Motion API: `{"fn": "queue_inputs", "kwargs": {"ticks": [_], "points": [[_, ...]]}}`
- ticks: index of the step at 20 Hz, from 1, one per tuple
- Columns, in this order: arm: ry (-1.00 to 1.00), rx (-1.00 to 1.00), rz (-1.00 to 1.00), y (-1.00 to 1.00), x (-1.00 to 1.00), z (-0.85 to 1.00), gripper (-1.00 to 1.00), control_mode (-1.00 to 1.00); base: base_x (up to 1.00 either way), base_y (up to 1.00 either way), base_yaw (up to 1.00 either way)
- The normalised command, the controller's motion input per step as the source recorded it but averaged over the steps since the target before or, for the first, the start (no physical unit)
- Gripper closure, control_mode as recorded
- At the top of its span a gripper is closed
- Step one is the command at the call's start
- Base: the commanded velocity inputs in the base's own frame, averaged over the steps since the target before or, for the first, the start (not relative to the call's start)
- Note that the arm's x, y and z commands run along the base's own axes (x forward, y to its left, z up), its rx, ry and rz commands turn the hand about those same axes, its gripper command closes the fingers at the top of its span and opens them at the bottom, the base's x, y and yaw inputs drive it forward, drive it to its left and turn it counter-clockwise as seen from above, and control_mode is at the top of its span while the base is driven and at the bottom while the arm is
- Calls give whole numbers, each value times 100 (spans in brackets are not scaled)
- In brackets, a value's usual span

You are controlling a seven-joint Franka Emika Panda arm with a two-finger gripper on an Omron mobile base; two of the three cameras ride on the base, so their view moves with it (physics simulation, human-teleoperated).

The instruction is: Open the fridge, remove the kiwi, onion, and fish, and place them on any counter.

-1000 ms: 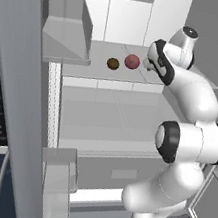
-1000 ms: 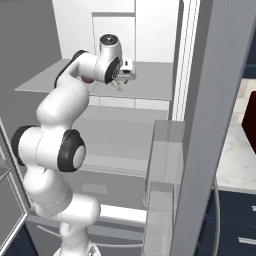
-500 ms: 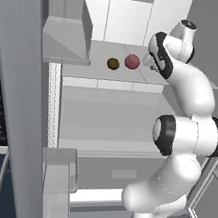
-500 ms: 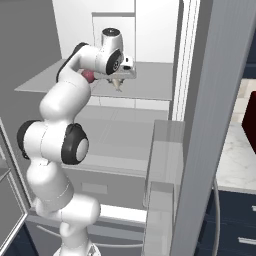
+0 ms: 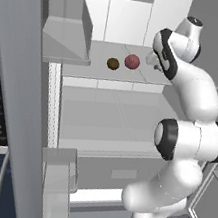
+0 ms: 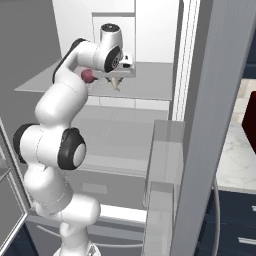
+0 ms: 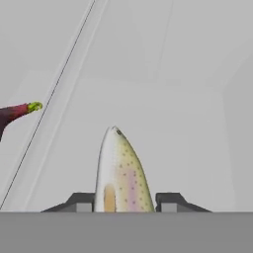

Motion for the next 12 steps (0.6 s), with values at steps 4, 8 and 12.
{"fn": "queue_inputs", "kwargs": {"ticks": [4, 8, 12], "points": [[-29, 0, -2, 0, -100, 1, 100, -100, 0, 0, 0], [-35, 0, -1, 7, -100, 0, 100, -100, 0, 0, 0], [-28, -8, 0, 8, -100, 20, 100, -100, 0, 0, 0]]}}
